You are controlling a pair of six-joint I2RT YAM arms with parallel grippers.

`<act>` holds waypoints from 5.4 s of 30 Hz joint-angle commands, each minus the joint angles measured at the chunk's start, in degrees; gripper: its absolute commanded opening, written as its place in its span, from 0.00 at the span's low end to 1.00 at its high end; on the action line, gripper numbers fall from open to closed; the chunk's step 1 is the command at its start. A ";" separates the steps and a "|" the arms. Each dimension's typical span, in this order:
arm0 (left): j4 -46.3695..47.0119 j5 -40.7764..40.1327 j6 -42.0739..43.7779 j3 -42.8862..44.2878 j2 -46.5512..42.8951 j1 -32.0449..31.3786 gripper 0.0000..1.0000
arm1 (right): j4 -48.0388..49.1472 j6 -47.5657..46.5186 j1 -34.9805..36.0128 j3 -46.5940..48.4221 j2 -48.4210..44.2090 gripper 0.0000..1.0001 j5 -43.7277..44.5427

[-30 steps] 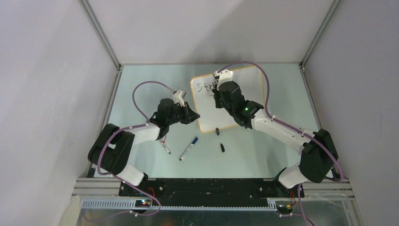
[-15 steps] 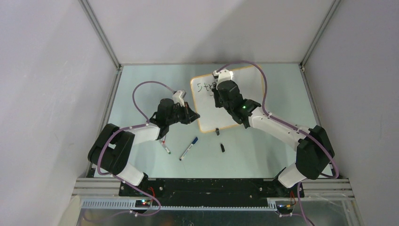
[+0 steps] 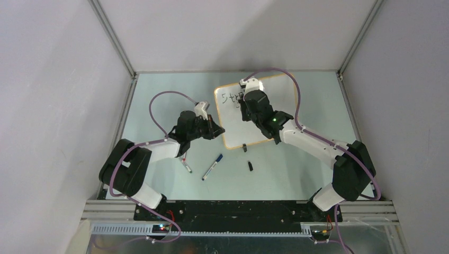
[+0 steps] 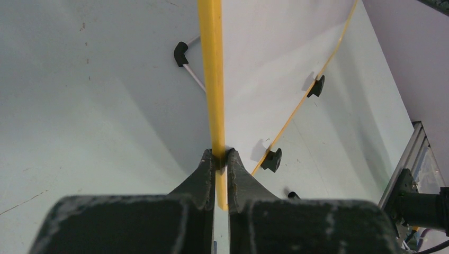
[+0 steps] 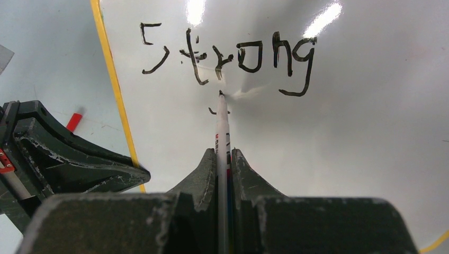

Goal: Write a sentence on the whiteboard

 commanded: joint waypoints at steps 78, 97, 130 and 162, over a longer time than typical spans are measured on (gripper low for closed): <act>-2.52 -2.64 3.28 1.32 -1.25 -1.10 0.00 | -5.75 1.39 -2.51 4.51 -3.41 0.00 -3.41; -2.51 -2.57 3.32 1.41 -1.08 -1.18 0.00 | -5.66 1.68 -3.38 6.97 0.00 0.00 -4.32; -2.71 -2.69 3.45 1.41 -1.10 -1.18 0.00 | -10.24 4.06 -3.13 3.80 0.17 0.00 -2.15; -2.83 -2.75 3.62 1.50 -1.09 -1.61 0.00 | -8.49 3.57 -3.53 2.65 -1.30 0.00 -4.61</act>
